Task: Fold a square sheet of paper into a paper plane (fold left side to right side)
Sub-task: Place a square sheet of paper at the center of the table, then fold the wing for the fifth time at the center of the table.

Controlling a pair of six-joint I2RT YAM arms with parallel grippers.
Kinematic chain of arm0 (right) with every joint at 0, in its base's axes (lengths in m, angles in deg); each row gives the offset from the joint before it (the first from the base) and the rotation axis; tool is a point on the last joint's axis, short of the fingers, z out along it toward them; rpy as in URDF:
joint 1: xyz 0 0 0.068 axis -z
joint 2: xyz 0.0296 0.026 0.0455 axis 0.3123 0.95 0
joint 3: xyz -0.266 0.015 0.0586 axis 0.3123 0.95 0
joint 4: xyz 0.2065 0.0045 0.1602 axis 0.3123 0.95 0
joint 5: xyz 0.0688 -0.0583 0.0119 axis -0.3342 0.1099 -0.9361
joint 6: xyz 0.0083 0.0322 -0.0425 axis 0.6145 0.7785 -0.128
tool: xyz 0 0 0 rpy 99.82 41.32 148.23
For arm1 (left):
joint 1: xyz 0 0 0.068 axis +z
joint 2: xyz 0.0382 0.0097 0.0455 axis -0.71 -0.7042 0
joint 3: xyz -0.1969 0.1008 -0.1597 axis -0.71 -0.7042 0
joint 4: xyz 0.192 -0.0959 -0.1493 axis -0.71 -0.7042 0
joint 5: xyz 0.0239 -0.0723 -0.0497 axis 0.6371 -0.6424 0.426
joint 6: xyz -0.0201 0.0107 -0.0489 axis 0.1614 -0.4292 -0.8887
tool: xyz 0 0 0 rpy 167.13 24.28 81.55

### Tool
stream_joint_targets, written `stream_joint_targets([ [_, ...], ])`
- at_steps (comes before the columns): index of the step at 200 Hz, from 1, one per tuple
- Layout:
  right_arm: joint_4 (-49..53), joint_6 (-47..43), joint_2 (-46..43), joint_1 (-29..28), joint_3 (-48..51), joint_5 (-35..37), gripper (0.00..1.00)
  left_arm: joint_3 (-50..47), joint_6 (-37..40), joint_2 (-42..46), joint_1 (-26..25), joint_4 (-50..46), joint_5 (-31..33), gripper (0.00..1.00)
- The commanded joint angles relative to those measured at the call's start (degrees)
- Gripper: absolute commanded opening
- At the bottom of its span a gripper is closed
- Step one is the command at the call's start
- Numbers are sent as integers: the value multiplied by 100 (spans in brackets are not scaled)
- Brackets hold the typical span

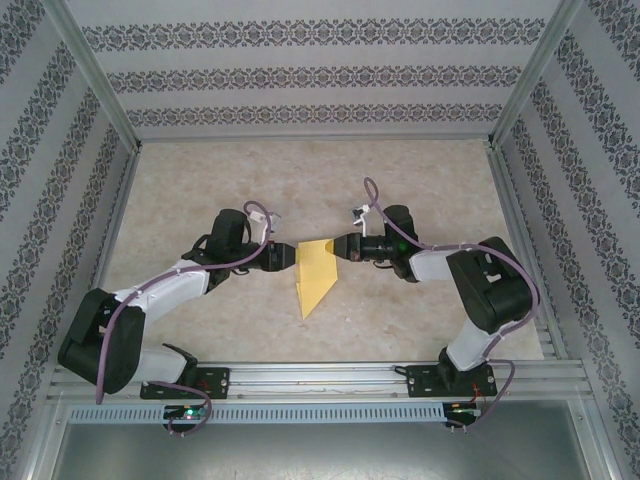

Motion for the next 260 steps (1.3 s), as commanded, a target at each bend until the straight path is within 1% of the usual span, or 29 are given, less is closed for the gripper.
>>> stream_joint_targets([
  [1, 539, -64, 237, 27, -191, 274, 0, 263, 556, 320, 37, -975, 866, 39],
  [24, 912, -6, 138, 17, -186, 494, 0, 350, 798, 633, -68, -1379, 1134, 39],
  [40, 1287, -2, 11, 5, -201, 658, 0, 413, 938, 807, -310, -1596, 1310, 39],
  [65, 1885, 202, -106, 22, -290, 829, 0, 570, 1233, 863, -979, -1971, 1815, 39],
  [95, 2128, 502, -227, 24, -329, 878, 0, 744, 1376, 672, -1886, -2313, 2542, 39],
  [137, 2380, 681, -296, 3, -431, 927, 0, 942, 1178, 100, -3003, -2270, 3408, 39],
  [176, 2555, 645, -335, -6, -483, 1006, 0, 1336, 997, -663, -3710, -2274, 4077, 41],
  [199, 2609, 622, -319, -2, -509, 1024, 0, 1625, 992, -1092, -4166, -2402, 4819, 42],
  [207, 2605, 624, -310, -2, -511, 1024, 0, 1717, 983, -1233, -4281, -2472, 5124, 43],
  [225, 2605, 621, -292, -2, -520, 1015, 0, 1948, 949, -1559, -4456, -2697, 5585, 43],
  [260, 2605, 624, -257, -2, -533, 1017, 0, 2245, 848, -2070, -4546, -3035, 6021, 45],
])
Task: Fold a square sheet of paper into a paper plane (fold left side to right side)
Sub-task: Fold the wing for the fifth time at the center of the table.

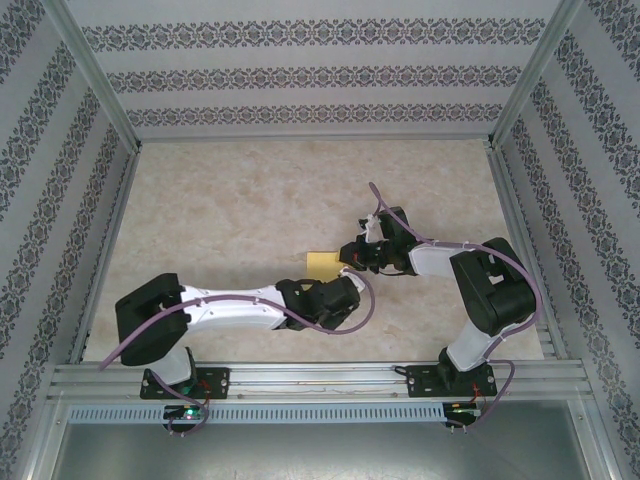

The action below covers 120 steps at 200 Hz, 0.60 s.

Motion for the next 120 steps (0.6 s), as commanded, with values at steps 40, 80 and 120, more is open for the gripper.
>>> stream_joint_targets([
  [40, 61, -12, -31, -18, -139, 47, 0, 379, -296, -579, -74, -731, 992, 47],
  [80, 50, -27, 14, -13, -121, 73, 0, 477, -310, -816, -66, -866, 1071, 37],
  [120, 58, -29, 66, -12, -115, 97, 0, 473, -310, -890, -59, -922, 1272, 19],
])
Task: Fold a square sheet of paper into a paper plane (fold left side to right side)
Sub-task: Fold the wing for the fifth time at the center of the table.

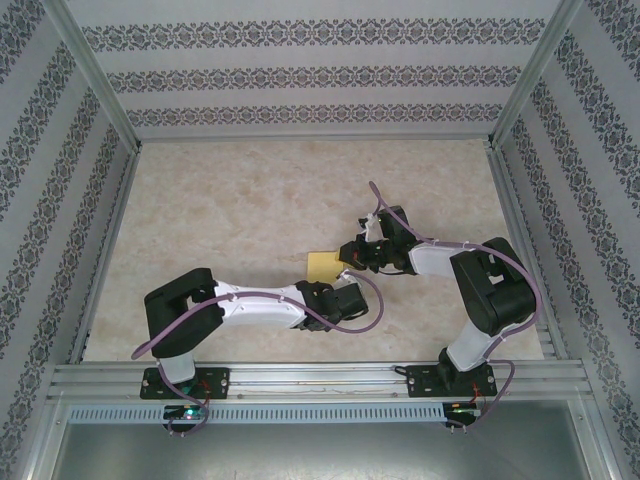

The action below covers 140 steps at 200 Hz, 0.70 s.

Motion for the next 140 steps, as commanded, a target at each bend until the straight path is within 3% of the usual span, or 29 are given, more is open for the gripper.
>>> stream_joint_targets([
  [1, 41, -29, 64, -8, -81, 92, 0, 137, -76, -94, -55, -332, 328, 19],
  [53, 118, -106, -2, 41, -56, 254, 0, 22, -188, -26, -7, -195, 292, 8],
  [84, 282, -212, -332, 189, 79, 484, 8, -166, -302, 142, 125, 47, -5, 3],
  [140, 931, -734, -1476, 875, 605, 1082, 34, -578, -296, 766, 521, 558, -924, 0],
])
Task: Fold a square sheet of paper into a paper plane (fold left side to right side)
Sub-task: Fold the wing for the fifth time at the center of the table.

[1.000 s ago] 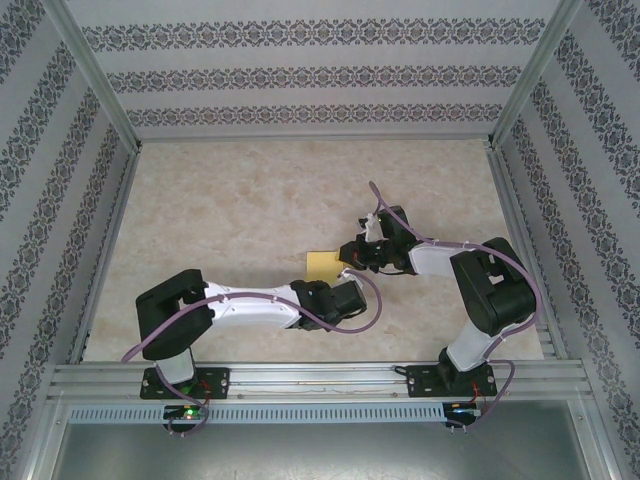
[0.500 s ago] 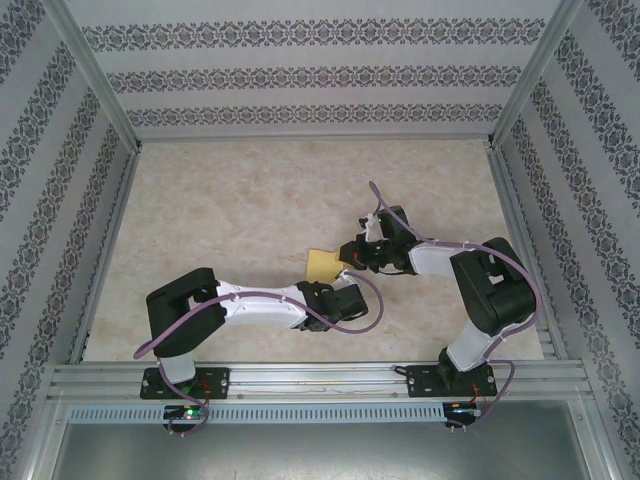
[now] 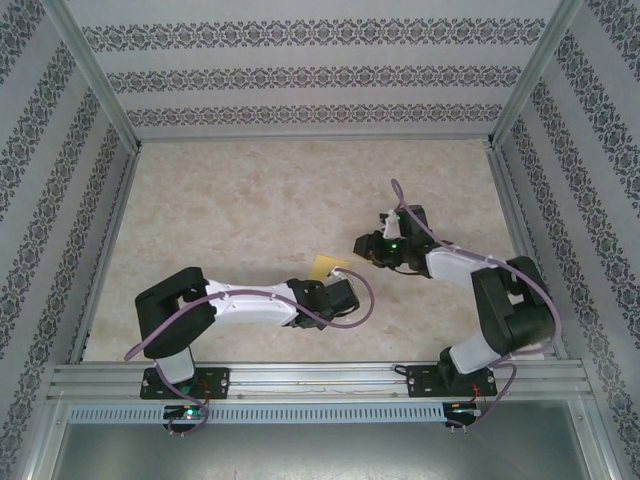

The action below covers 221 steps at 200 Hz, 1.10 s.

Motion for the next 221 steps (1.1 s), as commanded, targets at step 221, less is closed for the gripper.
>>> stream_joint_targets([
  [221, -1441, -158, -843, -392, 1423, 273, 47, -2279, -3173, 913, 2259, 5140, -4799, 0],
])
